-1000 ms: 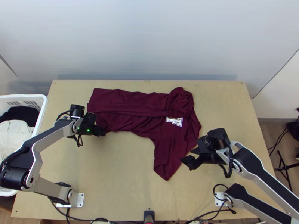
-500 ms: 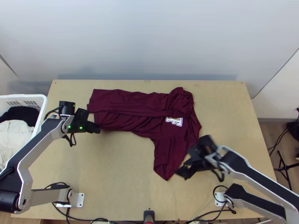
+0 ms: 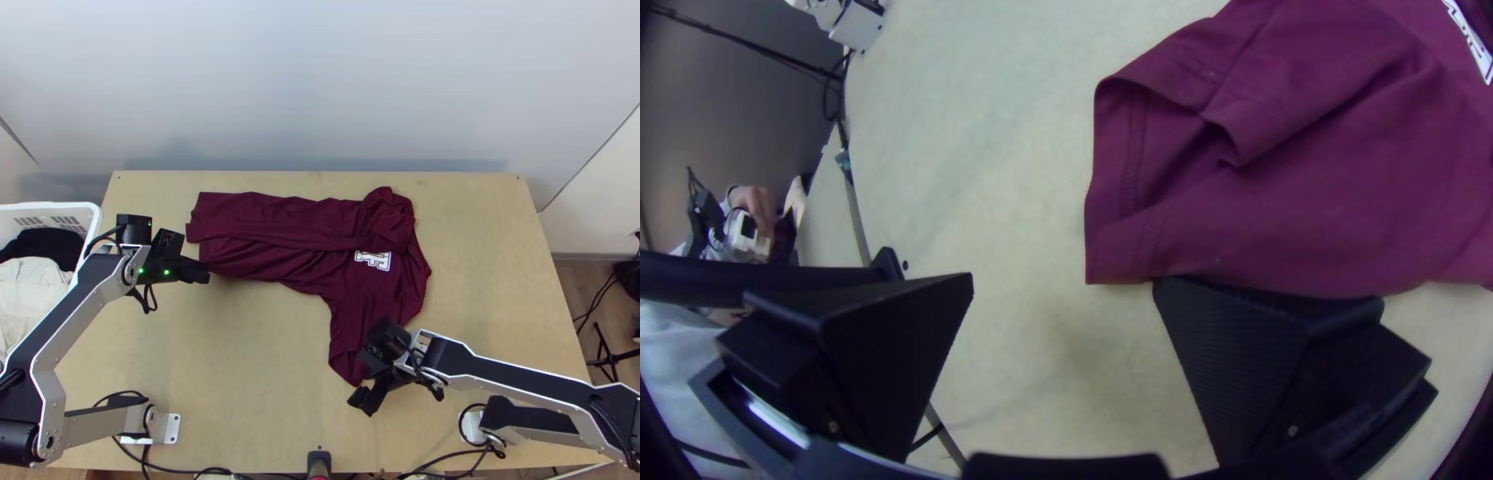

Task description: Fold the t-shirt

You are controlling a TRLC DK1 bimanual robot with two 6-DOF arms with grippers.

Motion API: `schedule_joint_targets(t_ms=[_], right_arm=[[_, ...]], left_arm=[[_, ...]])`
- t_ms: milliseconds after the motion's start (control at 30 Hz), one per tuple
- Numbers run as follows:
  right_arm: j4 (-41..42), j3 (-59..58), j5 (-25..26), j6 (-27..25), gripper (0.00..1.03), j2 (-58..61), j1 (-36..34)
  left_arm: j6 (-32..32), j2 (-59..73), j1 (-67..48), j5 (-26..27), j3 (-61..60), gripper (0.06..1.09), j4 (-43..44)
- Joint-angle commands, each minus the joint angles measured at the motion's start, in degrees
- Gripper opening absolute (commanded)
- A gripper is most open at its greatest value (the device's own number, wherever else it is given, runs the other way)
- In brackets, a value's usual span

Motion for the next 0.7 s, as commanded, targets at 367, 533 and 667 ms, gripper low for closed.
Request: schedule_joint_targets(t_ms=[367,533,667], right_arm=[[1.4,2.1,7.8,-1.8,0.96,-1.9,-6.4],[1.0,2.2,9.8,-2.5,0.86,-1.4,-5.7],[0.8,2.9,13.0,-3.9,0.49,-1.1,-4.4]], left_arm=[[1.4,0.5,-0.4,0.0,-0.3,0.10,0.1],[2.0,0.5,-0.2,0.0,-0.8,0.10,0.1],[3.1,0.4,0.1,-0.1,-1.8,0.10,0.1]])
